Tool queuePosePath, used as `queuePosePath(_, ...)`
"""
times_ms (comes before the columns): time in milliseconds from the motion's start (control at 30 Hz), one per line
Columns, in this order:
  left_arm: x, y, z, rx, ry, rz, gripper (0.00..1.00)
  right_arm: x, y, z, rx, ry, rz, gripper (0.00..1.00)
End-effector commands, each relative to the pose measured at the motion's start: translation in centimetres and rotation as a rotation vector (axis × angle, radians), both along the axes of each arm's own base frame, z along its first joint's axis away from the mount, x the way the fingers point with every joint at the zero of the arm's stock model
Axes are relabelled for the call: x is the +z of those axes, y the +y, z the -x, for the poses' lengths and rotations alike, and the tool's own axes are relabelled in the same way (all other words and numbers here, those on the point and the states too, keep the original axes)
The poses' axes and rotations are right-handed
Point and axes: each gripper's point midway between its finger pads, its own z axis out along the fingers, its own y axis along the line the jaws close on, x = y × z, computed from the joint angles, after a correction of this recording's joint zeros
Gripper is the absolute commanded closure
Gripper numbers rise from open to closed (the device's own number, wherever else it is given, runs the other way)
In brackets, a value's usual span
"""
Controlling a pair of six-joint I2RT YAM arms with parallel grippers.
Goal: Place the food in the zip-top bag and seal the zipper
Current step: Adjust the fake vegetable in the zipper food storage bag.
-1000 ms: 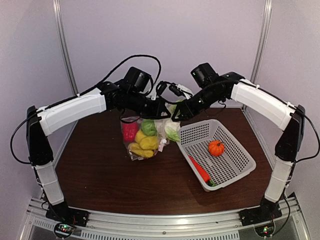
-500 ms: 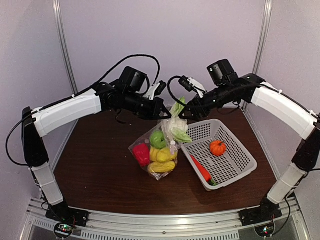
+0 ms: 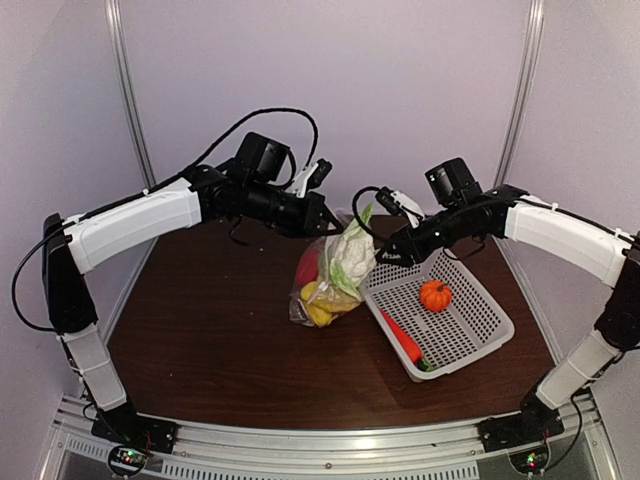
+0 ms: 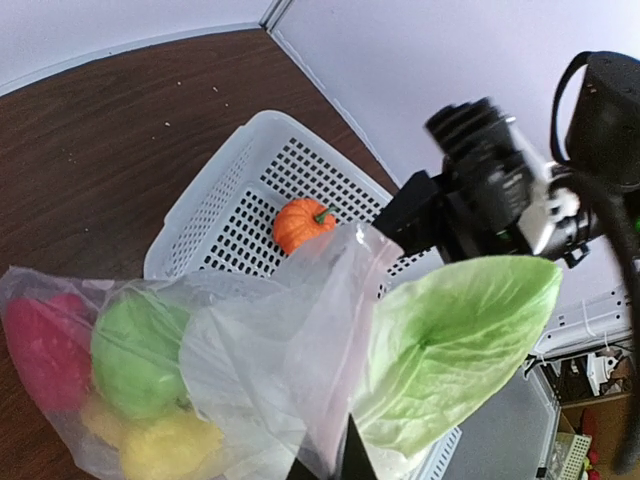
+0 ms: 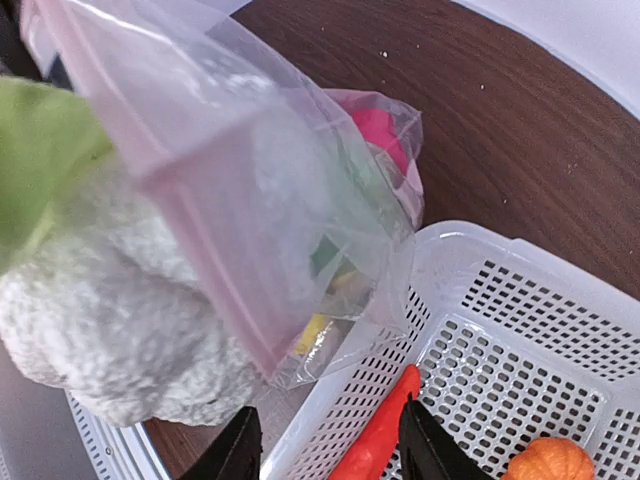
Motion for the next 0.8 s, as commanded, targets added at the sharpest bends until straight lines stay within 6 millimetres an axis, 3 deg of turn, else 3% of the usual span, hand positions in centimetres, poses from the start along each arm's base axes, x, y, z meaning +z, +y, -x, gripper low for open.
queuePosePath(0, 3.1, -0.7, 0.0, -0.043, -0.080, 0.091, 1.00, 1.6, 1.3, 0.2, 0.026, -0.018, -0.097, 0.52)
queuePosePath(100, 2.9, -0.7, 0.2, -0.055, -0.076, 0.089, 1.00, 0.9, 1.9, 0.5, 0.048, 0.003, -0.115, 0.48)
queuePosePath(233, 2.5, -0.8, 0.2, -0.059, -0.068, 0.083, 1.00, 1.4, 2.8, 0.8, 0.063, 0.023, -0.196, 0.50)
queuePosePath(533, 1.7, -1.2, 0.7, -0.107, -0.063, 0.076, 1.00, 4.5, 3.6, -0.9, 0.030, -0.036, -0.313, 0.58)
queuePosePath(633, 1.2, -1.4, 0.9, -0.131, -0.050, 0.074, 1.00, 4.0, 4.2, -1.7, 0.019, -0.012, -0.312, 0.59)
queuePosePath(667, 1.1, -1.5, 1.1, -0.139, -0.044, 0.075, 1.00, 3.9, 4.4, -1.9, 0.025, -0.003, -0.312, 0.61)
queuePosePath(767, 0.4, -1.4, 1.0, -0.142, -0.038, 0.043, 1.00, 4.6, 5.0, -1.9, 0.053, -0.017, -0.344, 0.77)
